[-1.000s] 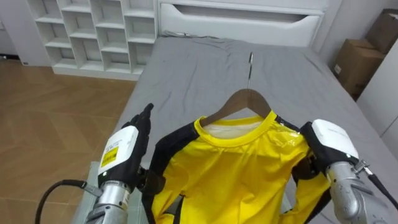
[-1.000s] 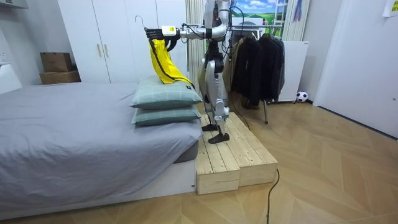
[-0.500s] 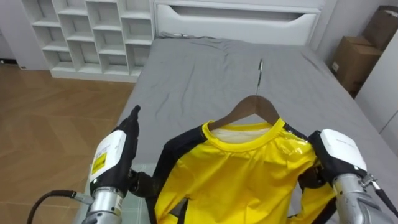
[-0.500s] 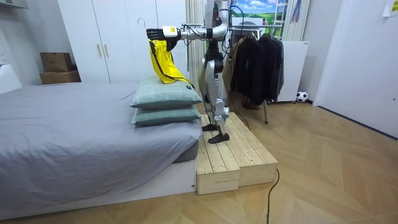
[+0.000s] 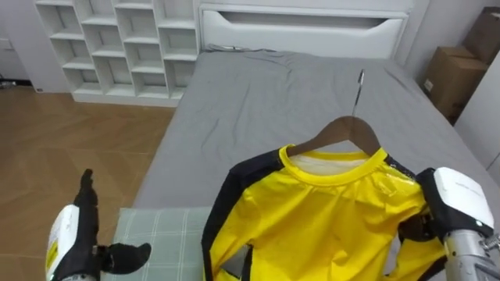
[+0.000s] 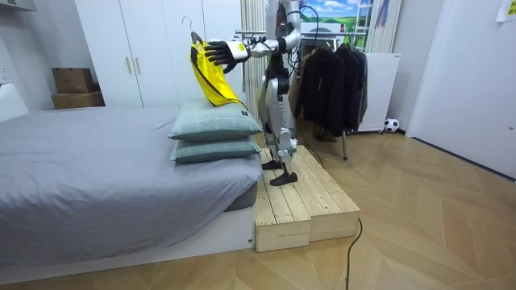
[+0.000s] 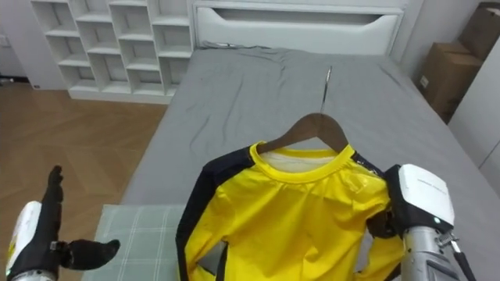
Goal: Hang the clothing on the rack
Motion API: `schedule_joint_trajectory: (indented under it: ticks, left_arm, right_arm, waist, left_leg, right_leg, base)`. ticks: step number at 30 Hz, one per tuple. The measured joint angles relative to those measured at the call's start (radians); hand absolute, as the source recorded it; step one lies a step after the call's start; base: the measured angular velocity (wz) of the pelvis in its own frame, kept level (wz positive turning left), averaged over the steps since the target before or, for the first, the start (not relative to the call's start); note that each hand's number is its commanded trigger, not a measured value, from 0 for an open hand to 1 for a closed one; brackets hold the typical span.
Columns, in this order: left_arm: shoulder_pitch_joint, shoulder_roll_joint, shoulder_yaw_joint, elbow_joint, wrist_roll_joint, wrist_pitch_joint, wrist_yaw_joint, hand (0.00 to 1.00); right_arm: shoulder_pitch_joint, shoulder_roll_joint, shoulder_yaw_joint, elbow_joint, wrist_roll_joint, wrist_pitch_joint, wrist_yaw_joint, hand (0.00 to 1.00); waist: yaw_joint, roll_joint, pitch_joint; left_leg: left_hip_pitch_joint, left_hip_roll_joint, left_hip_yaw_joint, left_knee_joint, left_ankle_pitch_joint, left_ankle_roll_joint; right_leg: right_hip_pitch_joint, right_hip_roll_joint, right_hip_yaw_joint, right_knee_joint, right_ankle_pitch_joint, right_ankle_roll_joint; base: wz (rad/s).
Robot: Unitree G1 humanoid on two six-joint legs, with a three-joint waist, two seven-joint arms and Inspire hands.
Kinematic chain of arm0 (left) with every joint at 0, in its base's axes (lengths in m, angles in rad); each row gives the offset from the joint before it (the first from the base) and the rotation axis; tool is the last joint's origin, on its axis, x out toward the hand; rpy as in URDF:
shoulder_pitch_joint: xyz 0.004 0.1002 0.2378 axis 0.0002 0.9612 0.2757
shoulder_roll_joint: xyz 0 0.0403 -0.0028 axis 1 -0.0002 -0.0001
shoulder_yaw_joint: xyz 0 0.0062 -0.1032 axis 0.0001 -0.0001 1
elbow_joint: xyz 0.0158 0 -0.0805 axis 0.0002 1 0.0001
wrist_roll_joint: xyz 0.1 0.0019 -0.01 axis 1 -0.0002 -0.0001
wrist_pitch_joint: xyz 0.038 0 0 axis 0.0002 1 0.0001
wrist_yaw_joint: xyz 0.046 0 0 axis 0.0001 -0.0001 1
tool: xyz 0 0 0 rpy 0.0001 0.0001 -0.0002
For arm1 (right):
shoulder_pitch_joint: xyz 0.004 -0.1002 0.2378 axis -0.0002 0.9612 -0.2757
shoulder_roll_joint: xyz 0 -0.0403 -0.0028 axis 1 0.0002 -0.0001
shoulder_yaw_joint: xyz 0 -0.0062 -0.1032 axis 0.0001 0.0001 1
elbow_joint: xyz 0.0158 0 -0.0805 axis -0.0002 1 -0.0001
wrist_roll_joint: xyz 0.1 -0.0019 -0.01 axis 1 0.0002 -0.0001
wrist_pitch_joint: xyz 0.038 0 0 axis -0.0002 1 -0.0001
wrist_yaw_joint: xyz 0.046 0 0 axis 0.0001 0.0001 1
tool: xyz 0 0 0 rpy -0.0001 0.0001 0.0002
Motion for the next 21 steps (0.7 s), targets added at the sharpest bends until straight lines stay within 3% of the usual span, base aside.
schedule_joint_trajectory:
  ticks: [5, 7, 13, 19, 21]
  left_arm:
    - [0.028, -0.001, 0.063, 0.059, -0.114, -0.033, 0.060, 0.00]
    - [0.030, -0.002, 0.091, 0.098, -0.164, -0.041, 0.084, 0.00]
    - [0.037, -0.003, 0.150, 0.224, -0.303, -0.042, 0.161, 0.00]
    - [0.069, -0.003, 0.191, 0.396, -0.311, -0.055, 0.219, 0.00]
    - [0.083, -0.003, 0.196, 0.459, -0.310, -0.074, 0.229, 0.00]
  right_arm:
    - [0.003, -0.035, -0.022, -0.095, 0.007, -0.029, -0.012, 1.00]
    - [0.003, -0.036, -0.033, -0.103, 0.009, -0.025, -0.022, 1.00]
    - [0.041, -0.037, -0.033, -0.172, 0.004, -0.018, -0.021, 1.00]
    - [0.068, -0.039, -0.035, -0.302, -0.028, -0.018, -0.010, 1.00]
    - [0.070, -0.039, -0.042, -0.338, -0.030, -0.024, 0.001, 1.00]
  waist:
    - [0.007, 0.000, -0.0006]
    - [0.026, 0.000, -0.0005]
    - [0.036, 0.007, -0.0009]
    - [0.029, 0.006, -0.0027]
    - [0.027, 0.005, -0.0035]
  left_leg:
    - [0.004, 0.000, 0.008, -0.004, 0.000, 0.000]
    - [0.009, 0.001, 0.013, -0.008, -0.001, 0.002]
    - [0.006, 0.000, 0.011, -0.020, -0.005, 0.007]
    - [0.003, -0.002, 0.018, -0.019, -0.005, 0.007]
    - [0.004, -0.001, 0.018, -0.019, -0.005, 0.007]
  right_leg:
    - [-0.001, 0.000, 0.006, -0.001, 0.000, 0.000]
    - [0.000, 0.002, 0.012, -0.002, 0.000, 0.000]
    - [-0.009, 0.002, 0.011, 0.004, -0.003, 0.004]
    - [-0.020, 0.002, 0.017, 0.014, -0.007, 0.005]
    - [-0.020, 0.002, 0.021, 0.013, -0.007, 0.006]
  base:
    - [-0.05]
    - [-0.06]
    - [0.00]
    - [-0.04]
    - [-0.02]
